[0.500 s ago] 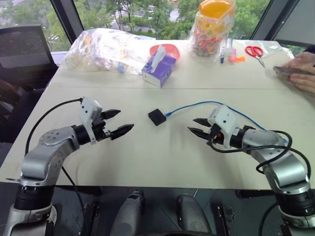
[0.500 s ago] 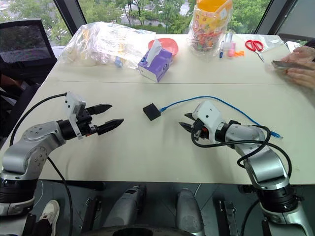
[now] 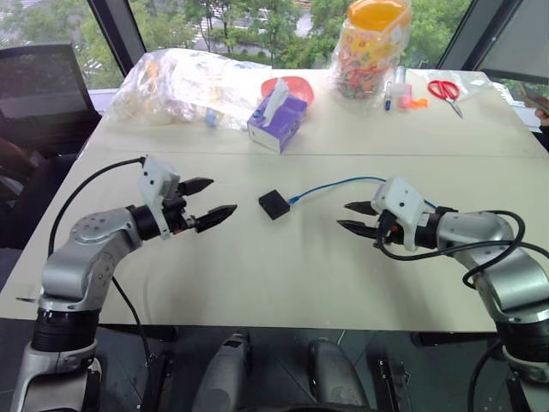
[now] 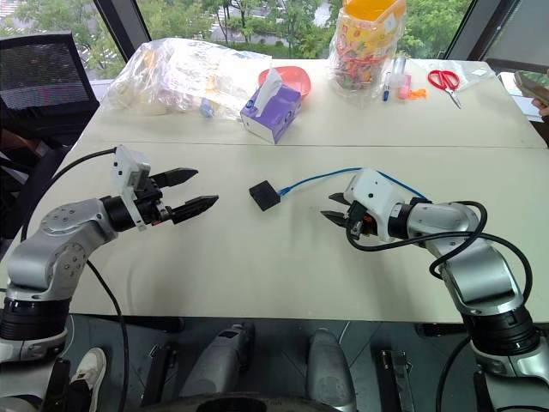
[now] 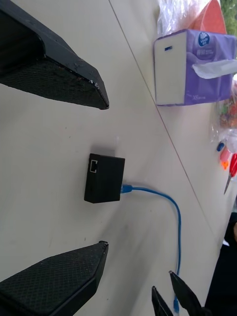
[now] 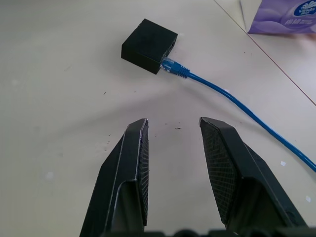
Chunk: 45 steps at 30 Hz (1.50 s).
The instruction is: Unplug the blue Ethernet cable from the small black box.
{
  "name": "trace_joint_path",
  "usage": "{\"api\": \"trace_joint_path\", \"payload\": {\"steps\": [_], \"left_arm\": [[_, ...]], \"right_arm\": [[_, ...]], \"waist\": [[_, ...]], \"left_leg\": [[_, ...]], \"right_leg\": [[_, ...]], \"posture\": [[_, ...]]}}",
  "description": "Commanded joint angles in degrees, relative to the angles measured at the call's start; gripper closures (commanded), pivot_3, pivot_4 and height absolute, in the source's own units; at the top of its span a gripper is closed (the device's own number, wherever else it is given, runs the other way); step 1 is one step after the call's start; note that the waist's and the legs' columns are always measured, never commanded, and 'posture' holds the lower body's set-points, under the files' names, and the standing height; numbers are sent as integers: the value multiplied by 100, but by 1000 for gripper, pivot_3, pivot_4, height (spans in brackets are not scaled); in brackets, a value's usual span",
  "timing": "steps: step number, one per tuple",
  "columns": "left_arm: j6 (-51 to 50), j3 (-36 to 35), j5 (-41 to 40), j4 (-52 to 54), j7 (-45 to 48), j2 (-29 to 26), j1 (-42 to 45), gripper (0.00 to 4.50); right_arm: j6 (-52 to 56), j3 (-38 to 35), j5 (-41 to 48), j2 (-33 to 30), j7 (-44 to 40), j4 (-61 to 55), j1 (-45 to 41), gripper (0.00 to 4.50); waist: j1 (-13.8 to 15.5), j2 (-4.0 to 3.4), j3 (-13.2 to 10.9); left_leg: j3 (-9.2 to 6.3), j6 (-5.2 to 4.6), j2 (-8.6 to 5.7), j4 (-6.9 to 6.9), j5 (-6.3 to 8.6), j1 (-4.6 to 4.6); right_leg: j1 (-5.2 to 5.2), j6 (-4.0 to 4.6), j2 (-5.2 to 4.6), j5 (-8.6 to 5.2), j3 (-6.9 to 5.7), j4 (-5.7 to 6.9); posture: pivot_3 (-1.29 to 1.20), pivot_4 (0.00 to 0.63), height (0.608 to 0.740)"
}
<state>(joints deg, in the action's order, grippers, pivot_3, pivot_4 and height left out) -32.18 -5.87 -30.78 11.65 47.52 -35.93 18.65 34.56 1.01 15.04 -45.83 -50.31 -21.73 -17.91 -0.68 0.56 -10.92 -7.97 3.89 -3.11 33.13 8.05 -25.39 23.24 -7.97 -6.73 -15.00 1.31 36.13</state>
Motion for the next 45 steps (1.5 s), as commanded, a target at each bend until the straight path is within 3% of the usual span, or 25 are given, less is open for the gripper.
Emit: {"api": "trace_joint_path", "payload": {"steps": [1, 8, 16, 23, 28, 32, 38, 45], "left_arm": [[241, 54, 144, -48, 91, -21, 28, 51], [313, 39, 221, -120, 135, -70, 114, 51], [181, 180, 235, -24, 154, -74, 225, 51], [168, 181, 260, 161, -5, -9, 151, 51], [219, 109, 325, 420, -203, -6, -92, 51], [272, -7, 384, 662, -346, -68, -359, 51], [304, -158, 411, 941, -548, -59, -653, 51], [330, -232, 441, 1105, -735, -17, -795, 51]], "right_arm": [[-166, -8, 25, -130, -166, 31, -230, 2820], [-119, 226, -24, -149, -477, 555, -857, 2820], [-550, 1134, -451, -4, -1228, 1605, -2128, 2820], [-2264, 2444, -1645, 883, -1979, 4099, -4075, 2820], [-3863, 3100, -2548, 1863, -2072, 6682, -5300, 2820], [-4672, 3296, -3050, 2474, -1908, 8110, -5875, 2820], [-5298, 3485, -3738, 2973, -1582, 9178, -6274, 2820], [-5432, 3578, -4322, 3330, -1213, 9637, -6338, 2820]], "waist": [[-9, 1, 0], [-10, 0, -1], [-33, 0, -1], [-144, -1, -3], [-198, -1, -6], [-214, -2, -7], [-207, -4, -8], [-216, -6, -9]], "left_leg": [[0, 0, 0, 0, 0, 0], [0, 0, 1, 0, 0, 0], [0, 0, 0, 0, 0, 0], [0, 0, 1, -3, -2, 4], [0, 0, -1, -7, -3, 5], [-5, 5, 3, -14, -6, 7], [-9, 12, 3, -15, -9, 8], [-11, 24, 4, -15, -16, 25]], "right_leg": [[0, 1, 1, 0, 0, 0], [1, 0, 0, 1, 0, 1], [1, -1, 1, 1, 0, 1], [5, -19, 7, 11, 1, 8], [6, -29, 8, 15, 1, 12], [15, -30, 17, 16, 1, 23], [25, -29, 20, 15, 3, 47], [37, -21, 24, 11, 9, 106]], "posture": [[0, 150, 728], [0, 150, 728], [0, 150, 728], [0, 150, 728], [0, 150, 728], [0, 150, 728], [0, 150, 728], [0, 150, 728]]}}
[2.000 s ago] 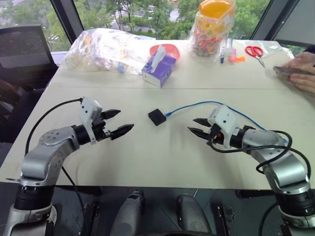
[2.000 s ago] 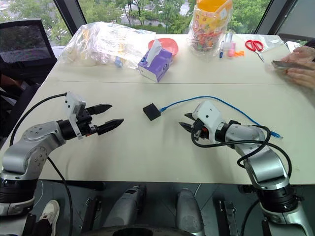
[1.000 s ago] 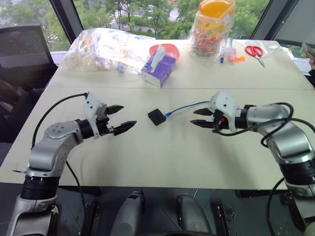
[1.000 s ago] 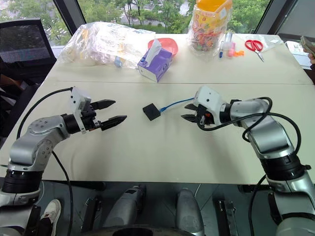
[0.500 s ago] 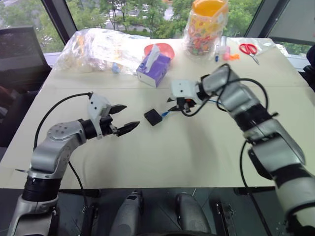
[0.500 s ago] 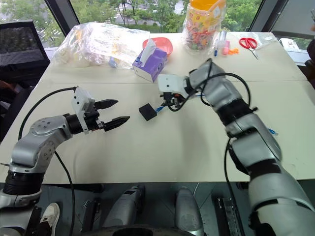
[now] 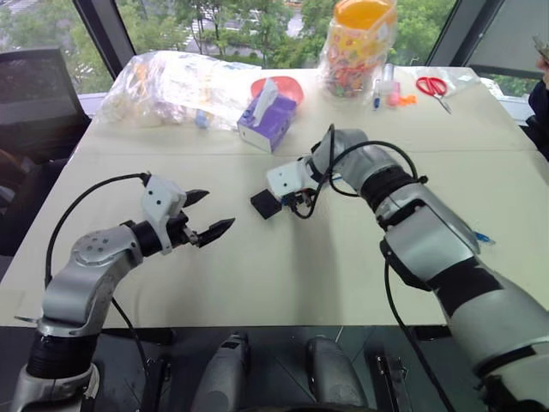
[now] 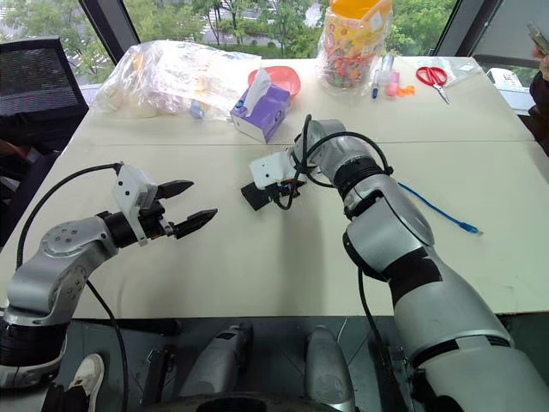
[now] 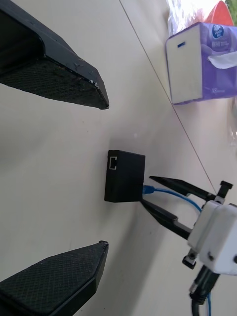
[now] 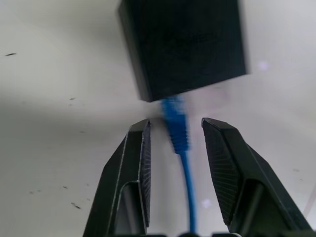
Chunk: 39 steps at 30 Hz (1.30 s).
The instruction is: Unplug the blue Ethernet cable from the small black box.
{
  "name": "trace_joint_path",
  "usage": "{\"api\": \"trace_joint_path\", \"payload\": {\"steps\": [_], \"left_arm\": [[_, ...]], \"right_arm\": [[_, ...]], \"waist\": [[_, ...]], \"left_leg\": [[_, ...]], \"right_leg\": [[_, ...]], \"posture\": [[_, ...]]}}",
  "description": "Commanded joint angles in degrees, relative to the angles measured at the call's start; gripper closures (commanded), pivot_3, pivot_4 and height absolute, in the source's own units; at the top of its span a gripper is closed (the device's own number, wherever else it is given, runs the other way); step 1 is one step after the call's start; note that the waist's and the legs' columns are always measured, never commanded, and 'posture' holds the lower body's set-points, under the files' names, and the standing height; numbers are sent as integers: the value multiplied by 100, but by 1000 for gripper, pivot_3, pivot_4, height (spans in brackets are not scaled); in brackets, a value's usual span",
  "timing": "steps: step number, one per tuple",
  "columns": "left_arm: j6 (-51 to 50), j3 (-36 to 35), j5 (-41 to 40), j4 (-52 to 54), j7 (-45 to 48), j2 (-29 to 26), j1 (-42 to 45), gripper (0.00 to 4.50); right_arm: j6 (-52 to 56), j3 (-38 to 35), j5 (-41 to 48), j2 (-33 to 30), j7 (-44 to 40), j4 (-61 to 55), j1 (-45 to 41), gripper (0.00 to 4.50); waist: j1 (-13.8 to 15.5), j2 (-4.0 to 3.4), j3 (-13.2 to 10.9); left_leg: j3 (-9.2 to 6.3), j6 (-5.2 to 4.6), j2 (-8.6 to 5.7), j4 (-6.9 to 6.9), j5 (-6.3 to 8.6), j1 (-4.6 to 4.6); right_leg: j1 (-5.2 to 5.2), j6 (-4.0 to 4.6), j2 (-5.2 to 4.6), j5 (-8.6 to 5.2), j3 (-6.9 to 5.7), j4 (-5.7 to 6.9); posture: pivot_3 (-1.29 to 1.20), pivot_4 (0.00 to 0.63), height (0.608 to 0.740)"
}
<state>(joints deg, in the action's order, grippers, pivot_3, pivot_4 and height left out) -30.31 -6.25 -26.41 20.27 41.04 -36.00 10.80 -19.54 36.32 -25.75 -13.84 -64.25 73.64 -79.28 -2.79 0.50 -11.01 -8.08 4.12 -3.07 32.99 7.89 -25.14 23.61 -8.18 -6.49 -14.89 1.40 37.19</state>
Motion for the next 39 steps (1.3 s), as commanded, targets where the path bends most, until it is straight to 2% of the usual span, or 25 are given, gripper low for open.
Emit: {"api": "trace_joint_path", "payload": {"steps": [1, 4, 6, 8, 9, 14, 21, 26, 28, 30, 35, 39], "left_arm": [[151, -201, 11, 258, -128, 8, -22, 51], [185, -180, 51, 282, -209, 26, -30, 51], [214, -179, 68, 285, -256, 35, -37, 0], [243, -186, 80, 272, -287, 48, -45, 0], [254, -187, 79, 258, -291, 54, -43, 0], [301, -144, 33, 98, -242, 101, 38, 0], [-190, -147, -496, -212, -134, 303, 423, 0], [-545, -6, -803, -516, 197, 288, 793, 0], [-745, 19, -973, -731, 313, 326, 1153, 0], [-893, 36, -1085, -883, 395, 352, 1437, 0], [-1169, 31, -1320, -1186, 517, 487, 1943, 0], [-1183, 166, -1227, -1408, 610, 581, 2200, 0]], "right_arm": [[17, 87, -341, 203, 235, 159, -200, 2820], [81, 65, -475, 340, 235, 263, -200, 2820], [129, 33, -533, 410, 257, 301, -217, 3389], [164, -27, -543, 462, 208, 321, -228, 4216], [171, -67, -531, 477, 163, 323, -229, 4476], [82, -200, -517, 423, 204, 258, -180, 4476], [-938, -498, -460, -219, 1853, -457, 54, 4476], [-1441, -805, -604, -1023, 3216, -1868, 983, 4476], [-1461, -1120, -746, -1479, 3902, -3123, 1821, 4476], [-1195, -1401, -841, -1709, 4251, -4153, 2479, 4476], [-464, -1725, -1191, -1736, 4611, -6027, 3565, 4476], [-18, -1703, -1489, -1526, 4742, -6756, 3933, 4476]], "waist": [[-23, 0, 0], [-83, 0, 0], [-120, 0, 0], [-125, 0, 1], [-128, 0, 1], [-126, 0, 1], [-112, 0, -1], [-96, 1, 0], [-68, 4, -1], [4, 5, -2], [-43, 4, -2], [-26, 8, -2]], "left_leg": [[-1, 0, 1, 0, 0, 6], [-2, 1, 4, -2, 1, 33], [-2, 2, 4, -3, 1, 51], [-2, 2, 4, -4, 1, 65], [-2, 2, 4, -4, 1, 66], [-3, 2, 4, -4, 1, 69], [-3, 2, 3, -4, 1, 63], [-1, 1, 2, -6, 0, 63], [-1, 0, 2, -6, 0, 62], [-2, 0, 1, -6, 0, 58], [8, -1, 2, -5, -1, 59], [8, -1, 3, 0, -1, 61]], "right_leg": [[-2, 3, 2, -2, 1, 5], [-27, 25, 5, -14, 1, 7], [-44, 27, 5, -15, 2, 8], [-55, 28, 5, -16, 4, 10], [-54, 29, 5, -16, 4, 14], [-53, 32, 5, -18, 6, 21], [-49, 31, 4, -19, 6, 19], [-52, 24, 4, -23, 8, 18], [-52, 23, 3, -24, 9, 15], [-52, 22, 3, -25, 9, 15], [-47, 23, 0, -27, 17, 15], [-53, 24, 0, -28, 16, 14]], "posture": [[0, 150, 728], [0, 150, 728], [0, 150, 728], [0, 150, 728], [0, 150, 728], [0, 150, 728], [0, 150, 728], [0, 150, 728], [0, 150, 728], [0, 150, 728], [0, 150, 728], [0, 150, 728]]}}
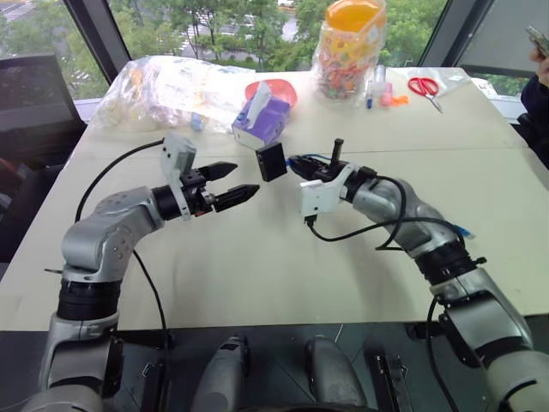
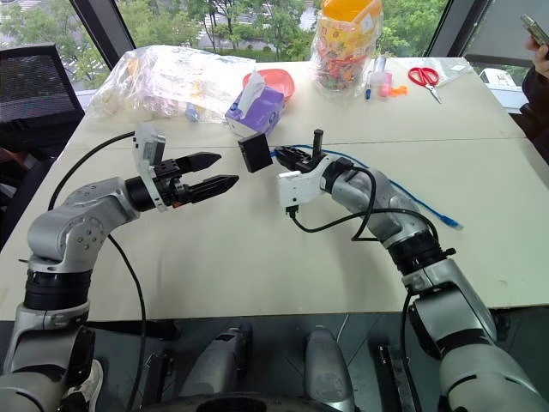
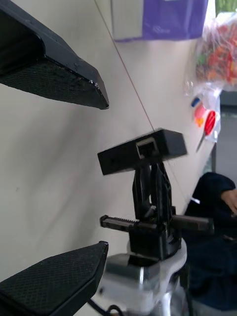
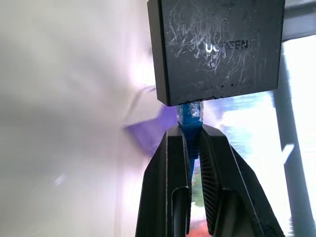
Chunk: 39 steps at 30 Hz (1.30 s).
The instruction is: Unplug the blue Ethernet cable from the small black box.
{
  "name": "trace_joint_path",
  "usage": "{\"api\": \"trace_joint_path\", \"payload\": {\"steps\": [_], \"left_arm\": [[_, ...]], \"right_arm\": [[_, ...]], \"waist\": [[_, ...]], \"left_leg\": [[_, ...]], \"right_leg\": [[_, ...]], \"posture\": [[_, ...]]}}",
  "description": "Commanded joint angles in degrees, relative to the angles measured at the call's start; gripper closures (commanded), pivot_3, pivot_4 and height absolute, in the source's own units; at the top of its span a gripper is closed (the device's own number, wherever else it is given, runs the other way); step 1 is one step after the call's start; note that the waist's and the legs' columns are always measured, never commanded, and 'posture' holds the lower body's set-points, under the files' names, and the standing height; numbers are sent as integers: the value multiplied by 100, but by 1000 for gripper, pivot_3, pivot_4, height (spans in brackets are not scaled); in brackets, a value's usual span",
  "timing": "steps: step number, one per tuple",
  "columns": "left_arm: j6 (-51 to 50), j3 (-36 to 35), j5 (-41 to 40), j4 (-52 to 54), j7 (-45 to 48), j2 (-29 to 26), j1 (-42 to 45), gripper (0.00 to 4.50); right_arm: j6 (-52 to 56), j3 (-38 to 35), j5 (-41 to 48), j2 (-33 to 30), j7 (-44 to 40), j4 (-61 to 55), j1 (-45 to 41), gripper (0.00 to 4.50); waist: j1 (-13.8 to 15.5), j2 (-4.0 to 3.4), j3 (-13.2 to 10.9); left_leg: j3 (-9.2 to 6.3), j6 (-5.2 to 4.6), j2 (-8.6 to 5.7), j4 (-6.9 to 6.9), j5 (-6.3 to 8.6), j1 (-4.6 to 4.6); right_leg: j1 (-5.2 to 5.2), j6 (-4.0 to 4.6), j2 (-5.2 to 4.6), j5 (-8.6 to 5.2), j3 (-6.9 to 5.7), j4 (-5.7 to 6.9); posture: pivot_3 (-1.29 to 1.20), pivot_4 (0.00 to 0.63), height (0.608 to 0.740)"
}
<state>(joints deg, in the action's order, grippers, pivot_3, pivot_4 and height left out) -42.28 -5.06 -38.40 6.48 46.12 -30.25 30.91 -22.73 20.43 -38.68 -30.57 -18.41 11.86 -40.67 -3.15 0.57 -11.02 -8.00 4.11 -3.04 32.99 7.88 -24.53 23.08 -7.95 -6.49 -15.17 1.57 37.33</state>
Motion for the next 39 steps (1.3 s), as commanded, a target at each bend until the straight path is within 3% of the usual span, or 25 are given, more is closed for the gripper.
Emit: {"api": "trace_joint_path", "payload": {"steps": [1, 13, 16, 24, 34, 37, 39], "left_arm": [[28, 67, -12, -59, 124, 20, 216, 0], [63, -80, -93, -168, -115, 358, 446, 0], [30, -132, -148, -176, -143, 402, 484, 764], [0, -94, -170, -127, -93, 382, 443, 3915], [-123, 76, -90, -104, -39, 296, 331, 4014], [-162, 88, -99, -104, 6, 271, 321, 4014], [-167, 130, -88, -116, 152, 192, 303, 4014]], "right_arm": [[388, -114, -256, 200, 188, -720, 125, 4476], [564, -16, -399, 228, 77, -1154, 460, 4476], [576, 2, -384, 215, 32, -1196, 514, 4500], [586, -7, -393, 159, -16, -1220, 569, 4500], [617, -79, -301, 199, -43, -1372, 509, 4500], [643, -173, 143, 251, -311, -1461, 553, 3386], [1020, -253, 784, 345, -914, -1522, 541, 2385]], "waist": [[24, 1, 0], [79, 11, -5], [62, 11, -5], [73, 13, -6], [73, 15, -7], [71, 15, -8], [69, 17, -9]], "left_leg": [[0, 0, 0, 1, 0, 0], [-2, 0, -1, 2, 0, 0], [-2, 0, -1, 2, 0, 0], [-2, 0, -1, 2, 0, 0], [-2, 0, -1, 2, 0, 0], [-2, 0, -1, 2, 0, 0], [-3, 0, -1, 2, 0, 0]], "right_leg": [[0, 0, 0, 0, 0, -1], [-14, 3, -1, -1, -2, -20], [-13, 3, -1, -1, -3, -19], [-14, 3, -2, -1, -3, -20], [-15, 3, -2, -2, -3, -22], [-15, 3, -2, -2, -4, -22], [-16, 3, -2, -2, -4, -23]], "posture": [[0, 150, 728], [0, 150, 728], [0, 150, 728], [0, 150, 728], [0, 150, 728], [0, 150, 728], [0, 150, 728]]}}
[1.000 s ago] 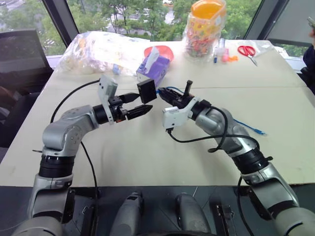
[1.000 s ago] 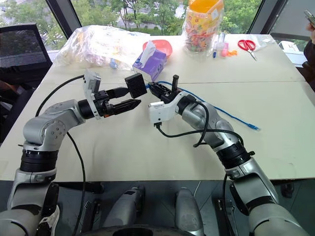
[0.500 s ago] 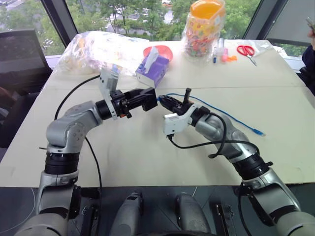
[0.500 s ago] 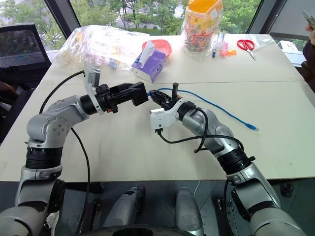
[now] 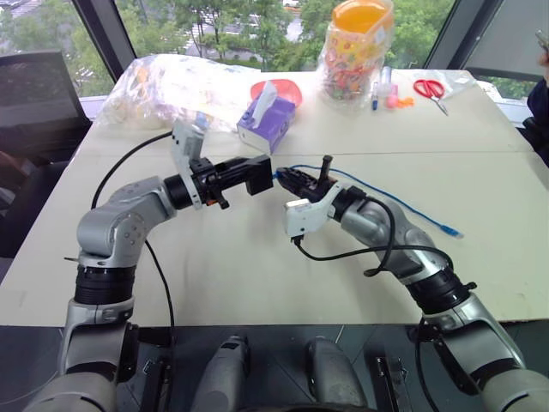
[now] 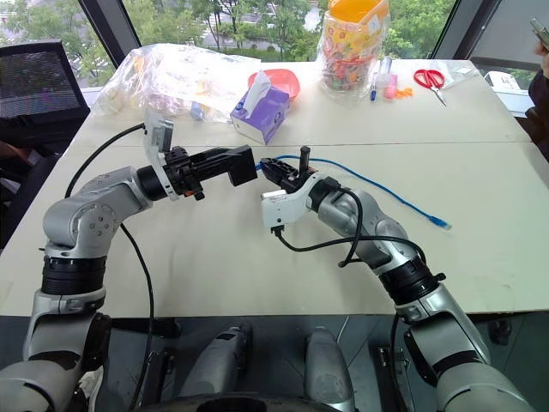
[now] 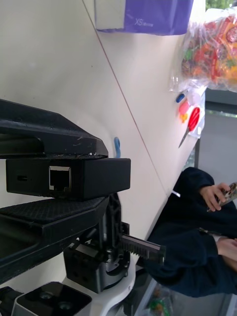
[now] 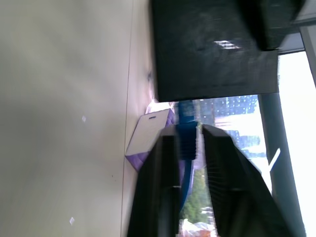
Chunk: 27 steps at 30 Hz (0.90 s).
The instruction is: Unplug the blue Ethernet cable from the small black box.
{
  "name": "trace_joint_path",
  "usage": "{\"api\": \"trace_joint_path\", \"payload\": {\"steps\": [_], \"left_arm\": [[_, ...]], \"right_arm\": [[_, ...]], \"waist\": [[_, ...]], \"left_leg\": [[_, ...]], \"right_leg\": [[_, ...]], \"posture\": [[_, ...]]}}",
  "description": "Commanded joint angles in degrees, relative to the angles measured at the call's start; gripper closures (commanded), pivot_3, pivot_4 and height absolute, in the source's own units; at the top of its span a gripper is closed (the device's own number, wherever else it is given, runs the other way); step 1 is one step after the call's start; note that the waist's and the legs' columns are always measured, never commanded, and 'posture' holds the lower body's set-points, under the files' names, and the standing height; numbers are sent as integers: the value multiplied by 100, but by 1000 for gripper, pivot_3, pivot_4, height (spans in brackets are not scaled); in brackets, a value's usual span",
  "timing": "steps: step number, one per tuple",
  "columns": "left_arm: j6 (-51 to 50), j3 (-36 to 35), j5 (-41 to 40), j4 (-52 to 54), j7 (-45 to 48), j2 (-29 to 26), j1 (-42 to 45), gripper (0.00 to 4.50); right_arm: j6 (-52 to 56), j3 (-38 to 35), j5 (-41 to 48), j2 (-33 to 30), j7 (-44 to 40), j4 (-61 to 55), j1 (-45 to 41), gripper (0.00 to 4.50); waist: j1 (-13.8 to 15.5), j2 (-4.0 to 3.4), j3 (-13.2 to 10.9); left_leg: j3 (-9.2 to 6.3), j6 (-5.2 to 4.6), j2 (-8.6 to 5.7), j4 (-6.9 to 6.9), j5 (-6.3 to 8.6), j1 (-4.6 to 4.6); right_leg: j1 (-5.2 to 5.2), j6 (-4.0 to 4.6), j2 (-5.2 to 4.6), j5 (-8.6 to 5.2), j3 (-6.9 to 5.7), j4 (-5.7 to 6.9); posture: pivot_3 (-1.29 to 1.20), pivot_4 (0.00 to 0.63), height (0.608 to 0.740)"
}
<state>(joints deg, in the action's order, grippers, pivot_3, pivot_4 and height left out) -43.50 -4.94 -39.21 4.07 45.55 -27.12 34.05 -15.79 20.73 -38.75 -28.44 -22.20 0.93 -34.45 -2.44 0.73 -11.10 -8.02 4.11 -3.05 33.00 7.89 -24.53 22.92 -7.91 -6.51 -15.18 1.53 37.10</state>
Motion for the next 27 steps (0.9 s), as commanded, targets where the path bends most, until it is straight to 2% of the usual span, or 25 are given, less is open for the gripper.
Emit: {"api": "trace_joint_path", "payload": {"steps": [1, 3, 5, 7, 11, 15, 18, 21, 24, 25, 27], "left_arm": [[-41, 129, -11, 114, 313, -181, -24, 4014], [-115, 131, -128, 113, 647, -391, -22, 4014], [-235, 102, -283, 128, 1017, -621, 11, 4014], [-299, 92, -350, 120, 1278, -783, 48, 4014], [-509, -53, -753, 124, 1972, -1155, 286, 4014], [-546, -59, -878, 219, 2279, -1407, 385, 4014], [-636, -119, -991, 268, 2253, -1468, 460, 4014], [-689, -140, -1040, 275, 2234, -1473, 501, 4014], [-637, -134, -1002, 250, 2191, -1441, 552, 4014], [-636, -137, -1001, 238, 2176, -1427, 583, 4014], [-686, -167, -1062, 226, 2139, -1401, 675, 4014]], "right_arm": [[547, -290, 1168, 130, -978, -479, -107, 1847], [1016, -327, 2207, -69, -2176, -680, -170, 866], [1765, -583, 3216, -239, -3083, -908, -345, 866], [2538, -811, 3862, -304, -3499, -1053, -561, 866], [4930, -1355, 5786, -775, -4760, -1153, -1179, 866], [6209, -1742, 6769, -845, -4936, -778, -1563, 866], [6499, -1819, 7042, -847, -4934, -646, -1616, 866], [6744, -1867, 7300, -819, -4865, -708, -1583, 866], [6809, -1799, 7378, -756, -4729, -768, -1532, 1665], [6847, -1766, 7380, -754, -4681, -766, -1526, 2106], [6963, -1749, 7465, -729, -4621, -766, -1525, 2106]], "waist": [[-3, 1, -1], [-4, 2, -1], [-8, 3, -8], [-6, 3, -10], [1, 5, -12], [11, 6, -12], [7, 6, -12], [7, 5, -12], [7, 5, -12], [6, 5, -12], [7, 6, -12]], "left_leg": [[0, 0, 0, 0, 0, 0], [0, 0, 0, 0, 0, 0], [-2, -1, 1, 0, 0, 0], [-2, -1, 1, 0, 1, -1], [-6, 0, 2, -1, 2, -3], [-7, -4, 3, -5, 10, -10], [-2, -7, 0, -6, 12, -23], [-3, -11, -2, -2, 9, -77], [-2, -11, -4, -2, 9, -88], [-2, -11, -4, -2, 9, -88], [-2, -11, -4, -2, 9, -88]], "right_leg": [[0, 0, 0, 0, 0, 0], [-2, 0, 0, 0, -1, -1], [-5, 0, 0, 0, -3, -7], [-5, 1, -1, -1, -4, -9], [-3, 13, -5, -7, -9, -10], [-2, 18, -11, -15, -16, -23], [8, 18, -17, -14, -16, -33], [63, 15, -17, -11, -16, -28], [74, -10, -16, -1, -17, -27], [74, -11, -16, -1, -18, -27], [74, -12, -16, -1, -18, -27]], "posture": [[0, 150, 728], [0, 150, 728], [0, 150, 728], [0, 150, 728], [0, 150, 728], [0, 150, 728], [0, 150, 728], [0, 150, 728], [0, 150, 728], [0, 150, 728], [0, 150, 728]]}}
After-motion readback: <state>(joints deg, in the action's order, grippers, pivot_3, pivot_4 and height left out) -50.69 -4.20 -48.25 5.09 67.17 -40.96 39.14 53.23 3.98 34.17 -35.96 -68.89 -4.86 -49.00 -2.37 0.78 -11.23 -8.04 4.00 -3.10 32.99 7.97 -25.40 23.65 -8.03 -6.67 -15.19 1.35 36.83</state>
